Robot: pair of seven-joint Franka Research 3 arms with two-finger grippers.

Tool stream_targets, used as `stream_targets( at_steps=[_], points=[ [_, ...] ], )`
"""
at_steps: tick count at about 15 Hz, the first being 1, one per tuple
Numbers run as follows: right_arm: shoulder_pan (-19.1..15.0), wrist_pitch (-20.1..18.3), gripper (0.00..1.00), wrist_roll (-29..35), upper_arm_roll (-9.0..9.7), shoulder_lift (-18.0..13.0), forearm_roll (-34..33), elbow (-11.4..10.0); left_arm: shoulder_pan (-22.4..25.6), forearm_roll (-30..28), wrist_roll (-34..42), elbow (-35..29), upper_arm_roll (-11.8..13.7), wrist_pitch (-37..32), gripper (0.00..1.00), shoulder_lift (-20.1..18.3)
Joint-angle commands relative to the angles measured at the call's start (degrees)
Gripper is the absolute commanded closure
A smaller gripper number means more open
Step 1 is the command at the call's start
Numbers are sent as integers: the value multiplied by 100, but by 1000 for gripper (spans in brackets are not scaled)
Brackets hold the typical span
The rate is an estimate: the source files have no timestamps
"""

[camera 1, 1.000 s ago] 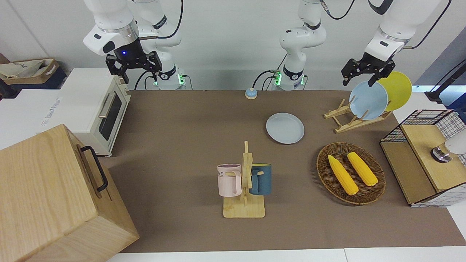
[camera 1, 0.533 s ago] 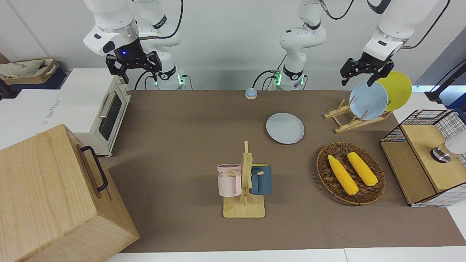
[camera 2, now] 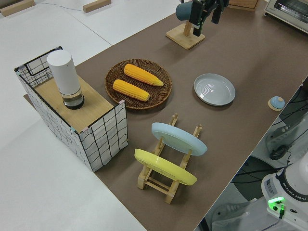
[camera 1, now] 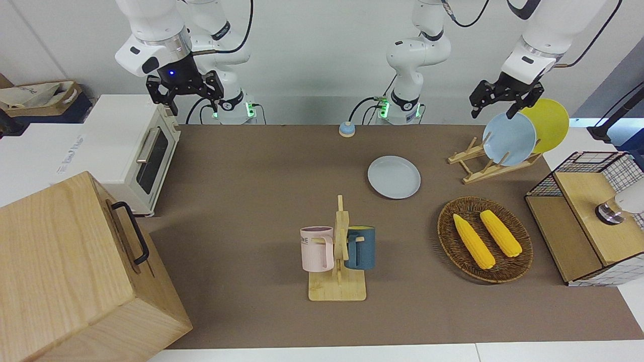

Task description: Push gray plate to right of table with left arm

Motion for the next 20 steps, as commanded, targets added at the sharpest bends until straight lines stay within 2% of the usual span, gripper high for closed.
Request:
stream_targets(
  at_steps=[1,7,10,14,20],
  points=[
    [-66,-69,17,-15,32,-43,46,6,-69,-149,-114,-185,7,-56,7,-52],
    [-66,-69,17,-15,23,-43,46,6,-104,-289,-219,-1432,-37,795,9,-649],
    [-66,-69,17,-6,32,-43,46,6,-201,-333,-561,-2162,-194,1427,9,-948],
    [-66,-69,17,-15,32,-43,46,-3,-358,-360,-606,-2865,-318,2104,9,-1020],
    [-66,-69,17,-15,23,-43,46,-3,-543,-368,-624,-3929,-327,3422,9,-941]
  ],
)
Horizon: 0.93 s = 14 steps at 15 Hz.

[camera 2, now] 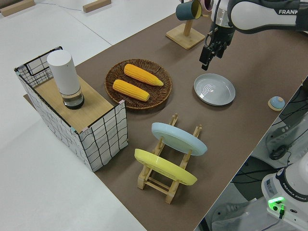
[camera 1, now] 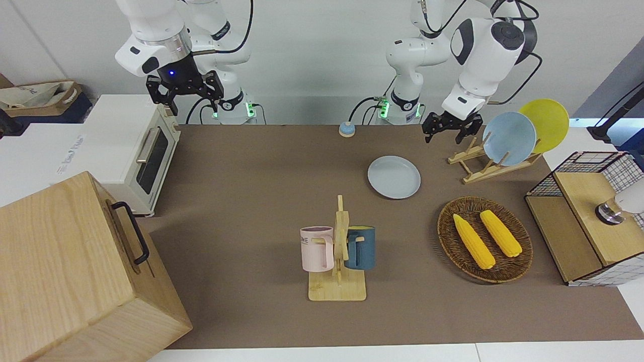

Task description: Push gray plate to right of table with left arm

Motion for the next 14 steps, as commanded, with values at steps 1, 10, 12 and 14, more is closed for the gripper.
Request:
stream_targets(
  at_steps=[1,10,12,14],
  points=[
    [-66,-69,17,-15,32,-43,55,6,-164,-69,-49,-829,42,951,9,-132],
    [-66,-69,17,-15,32,-43,46,-3,-296,-78,-49,-1322,51,2033,13,738],
    [-66,-69,17,-15,32,-43,46,6,-304,-78,-49,-1559,51,2437,13,809],
    [-66,-69,17,-15,32,-43,46,6,-304,-69,-40,-1718,51,2684,13,896]
  ],
)
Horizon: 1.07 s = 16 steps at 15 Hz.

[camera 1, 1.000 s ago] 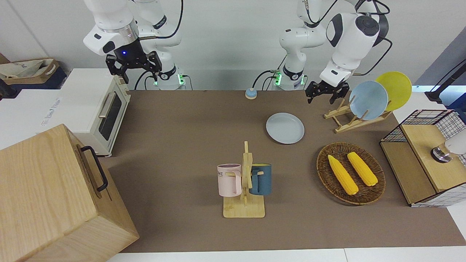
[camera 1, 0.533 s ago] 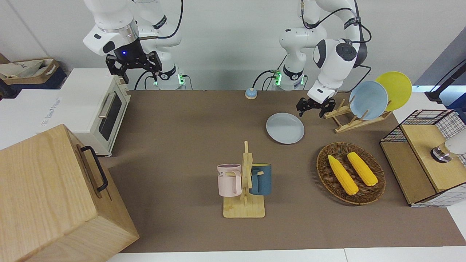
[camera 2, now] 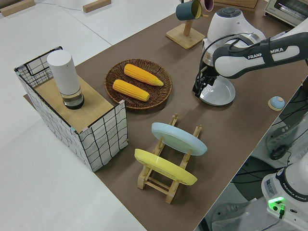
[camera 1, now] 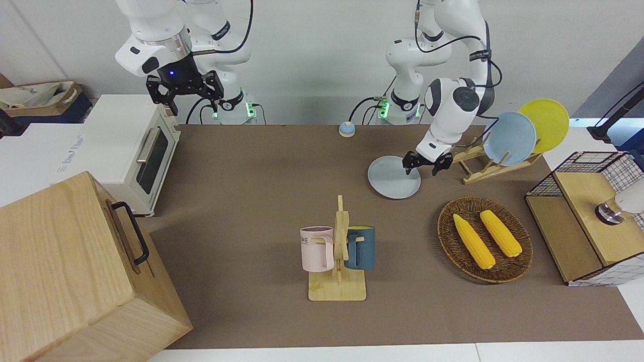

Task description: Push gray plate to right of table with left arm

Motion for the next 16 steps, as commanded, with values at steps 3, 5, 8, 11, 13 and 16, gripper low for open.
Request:
stream_targets(
  at_steps=[3,5,8,11,13,16],
  points=[
    [-66,-69,17,-14,32,-43,46,-3,-92,-45,-31,-367,53,509,73,138],
    [-66,-69,17,-15,32,-43,46,-3,-127,-45,-31,-367,53,509,402,156],
    [-66,-69,17,-14,32,-43,46,-3,-127,-54,-49,-385,53,501,999,148],
    [-66,-69,17,-14,23,-43,46,-3,-127,-54,-49,-385,53,492,1000,148],
    [-66,-69,17,-15,23,-43,46,-3,-127,-45,-49,-385,53,492,1000,148],
    [-66,-69,17,-15,32,-43,46,-3,-127,-45,-57,-385,53,492,1000,156]
  ],
)
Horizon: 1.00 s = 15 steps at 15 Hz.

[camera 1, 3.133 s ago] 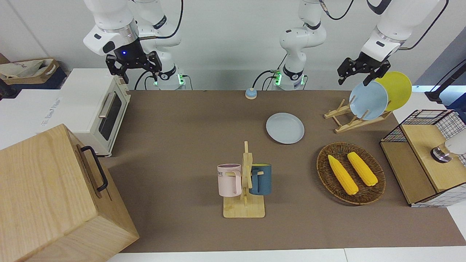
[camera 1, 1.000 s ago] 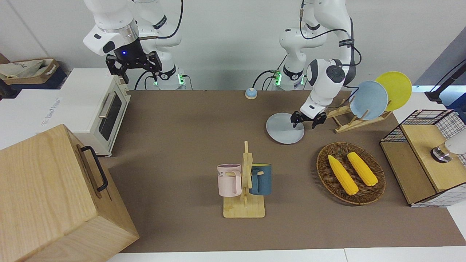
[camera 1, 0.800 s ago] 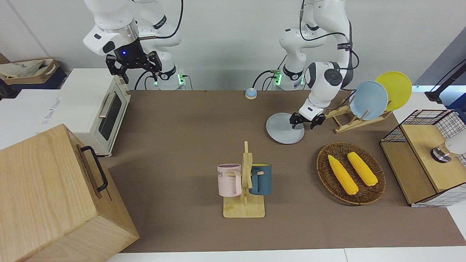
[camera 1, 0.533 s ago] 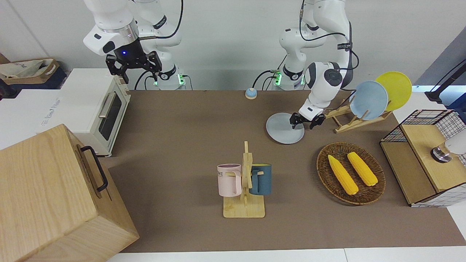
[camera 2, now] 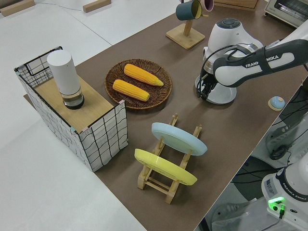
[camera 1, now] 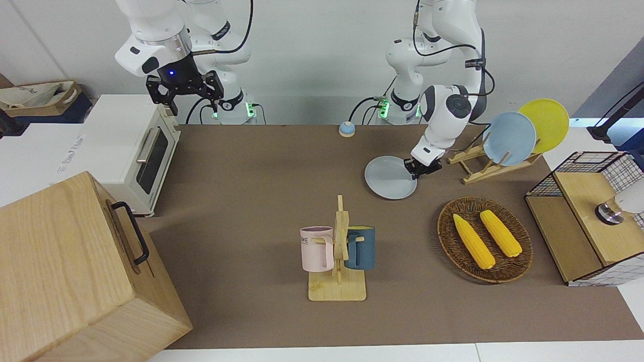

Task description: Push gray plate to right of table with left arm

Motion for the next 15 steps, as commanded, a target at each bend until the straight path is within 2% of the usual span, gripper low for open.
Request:
stream_targets(
  at_steps=[1,4,7,15],
  points=[
    [-66,-69,17,-15,23,-43,46,-3,-61,-24,-56,-101,52,152,1000,36],
    [-66,-69,17,-15,32,-43,55,-3,-209,-24,-274,-92,52,161,1000,71],
    [-66,-69,17,-15,32,-43,46,6,-797,-24,-1081,-49,52,214,1000,142],
    [-66,-69,17,-15,32,-43,46,-3,-1984,-77,-2515,92,43,416,1000,440]
  ],
)
